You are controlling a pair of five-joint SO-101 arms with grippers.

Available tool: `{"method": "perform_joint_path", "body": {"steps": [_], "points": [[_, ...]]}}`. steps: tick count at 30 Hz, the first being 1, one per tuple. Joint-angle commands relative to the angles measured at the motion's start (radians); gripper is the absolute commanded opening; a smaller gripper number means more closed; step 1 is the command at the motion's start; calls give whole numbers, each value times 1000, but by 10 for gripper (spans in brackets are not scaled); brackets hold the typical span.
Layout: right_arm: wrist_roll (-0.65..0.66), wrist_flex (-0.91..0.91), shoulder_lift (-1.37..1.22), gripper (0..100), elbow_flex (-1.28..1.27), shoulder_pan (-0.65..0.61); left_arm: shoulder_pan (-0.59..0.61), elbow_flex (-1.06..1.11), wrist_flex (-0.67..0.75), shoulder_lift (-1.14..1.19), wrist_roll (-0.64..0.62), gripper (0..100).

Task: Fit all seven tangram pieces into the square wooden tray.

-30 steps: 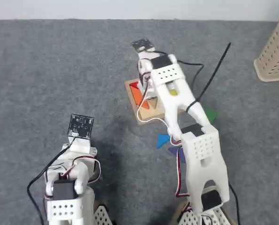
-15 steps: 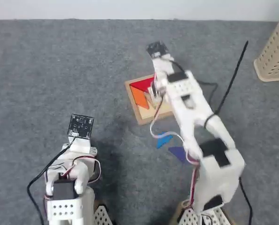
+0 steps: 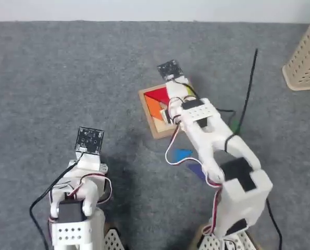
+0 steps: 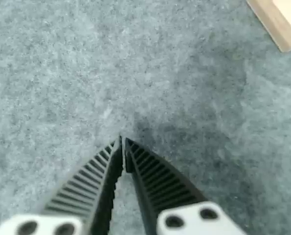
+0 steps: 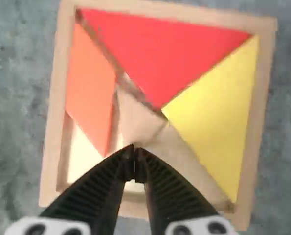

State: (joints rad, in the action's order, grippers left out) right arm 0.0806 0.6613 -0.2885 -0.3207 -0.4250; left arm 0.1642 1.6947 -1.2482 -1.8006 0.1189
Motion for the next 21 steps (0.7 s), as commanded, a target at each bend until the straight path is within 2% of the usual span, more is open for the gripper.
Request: {"method": "perform_joint_path", "body": {"steps": [1,13,17,21], "points": [[-2,-19,-24,6,69,-24,5,-8,-5,0,9,12],[-2,-16,-67,6,123,-38,5,-8,-5,0,9,12],[-6,-13,2,6,115,-33,5,-8,-5,0,9,12],[-11,76,99,6,114,-39,5,-8,-5,0,9,12]]}}
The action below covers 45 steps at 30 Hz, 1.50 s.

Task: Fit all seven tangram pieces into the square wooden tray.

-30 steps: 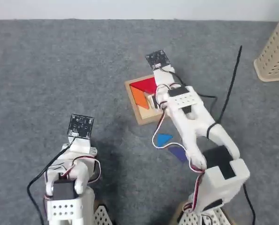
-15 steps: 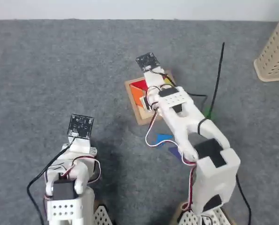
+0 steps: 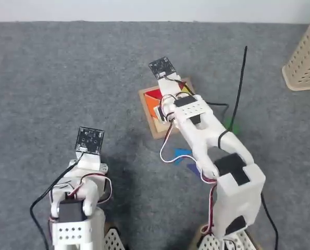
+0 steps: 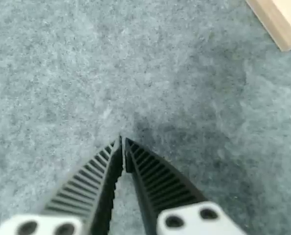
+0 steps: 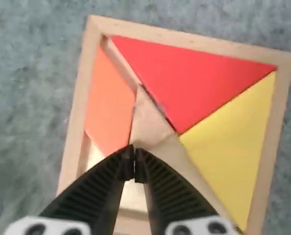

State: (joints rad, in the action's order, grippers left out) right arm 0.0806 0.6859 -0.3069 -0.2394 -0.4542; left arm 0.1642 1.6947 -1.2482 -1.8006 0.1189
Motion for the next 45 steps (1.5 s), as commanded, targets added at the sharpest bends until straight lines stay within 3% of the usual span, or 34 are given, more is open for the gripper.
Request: {"method": "perform_joint_path", "body": {"steps": [1,9,15,33,45], "points": [[-11,64,133,6,32,-12,5,-8,-5,0,9,12],[-9,-99,142,6,-126,-59,5,-8,-5,0,9,12],[-2,-120,139,6,-140,-93,5,-8,-5,0,9,12],[-2,-114,-108,6,80,-73,5,-8,-5,0,9,12],[-9,-110,168,6,-61,-62,5,-8,-5,0,9,12]]}}
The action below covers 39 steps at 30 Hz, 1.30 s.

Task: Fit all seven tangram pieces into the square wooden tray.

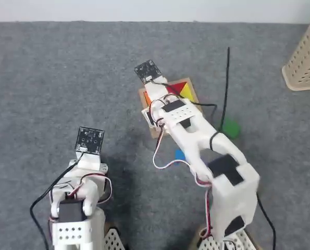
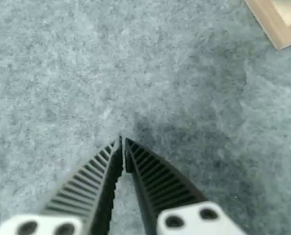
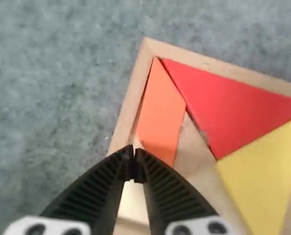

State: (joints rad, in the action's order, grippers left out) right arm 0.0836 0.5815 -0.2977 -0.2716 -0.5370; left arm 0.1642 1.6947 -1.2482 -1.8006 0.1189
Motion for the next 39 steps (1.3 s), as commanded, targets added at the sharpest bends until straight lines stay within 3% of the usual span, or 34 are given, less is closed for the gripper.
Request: {"method": "perform_joint_path", "body": {"steps": [1,6,15,26,34,39], "points": [[-12,-7,197,6,-57,25,5,-8,-5,0,9,12],[-12,-30,274,6,-138,87,5,-8,-5,0,9,12],[-5,-166,56,6,-120,127,5,-8,-5,0,9,12],[-11,-15,-122,9,100,125,5,-8,-5,0,9,12],[-12,21,-107,9,130,124,5,-8,-5,0,9,12],[-14,104,30,9,114,108,5,-8,-5,0,9,12]]}}
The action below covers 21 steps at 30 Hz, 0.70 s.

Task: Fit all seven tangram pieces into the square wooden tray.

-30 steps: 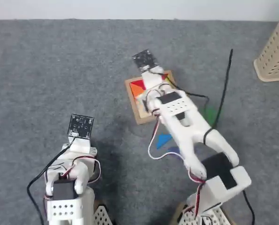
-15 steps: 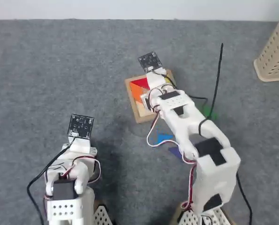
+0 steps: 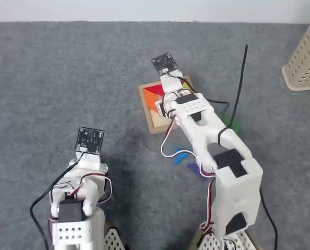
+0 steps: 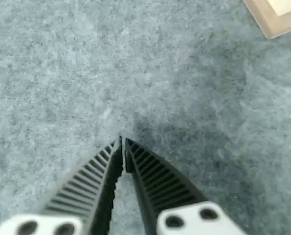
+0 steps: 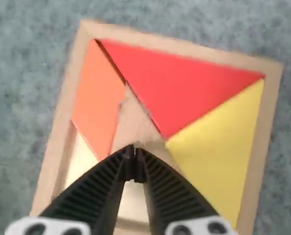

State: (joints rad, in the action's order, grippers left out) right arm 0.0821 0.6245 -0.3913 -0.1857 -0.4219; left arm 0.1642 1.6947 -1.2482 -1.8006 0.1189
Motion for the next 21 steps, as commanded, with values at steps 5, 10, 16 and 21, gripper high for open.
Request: {"method": "perform_joint_path", "body": {"steps": [5,10,16,21], "points": [[-12,194,315,9,-15,-8,5,-8,-5,0,9,12],[-11,199,449,9,-144,12,5,-8,-5,0,9,12],[-6,-47,398,9,-321,-1,5,-8,-5,0,9,12],[-5,-110,311,7,-307,8,5,-8,-5,0,9,12]]}}
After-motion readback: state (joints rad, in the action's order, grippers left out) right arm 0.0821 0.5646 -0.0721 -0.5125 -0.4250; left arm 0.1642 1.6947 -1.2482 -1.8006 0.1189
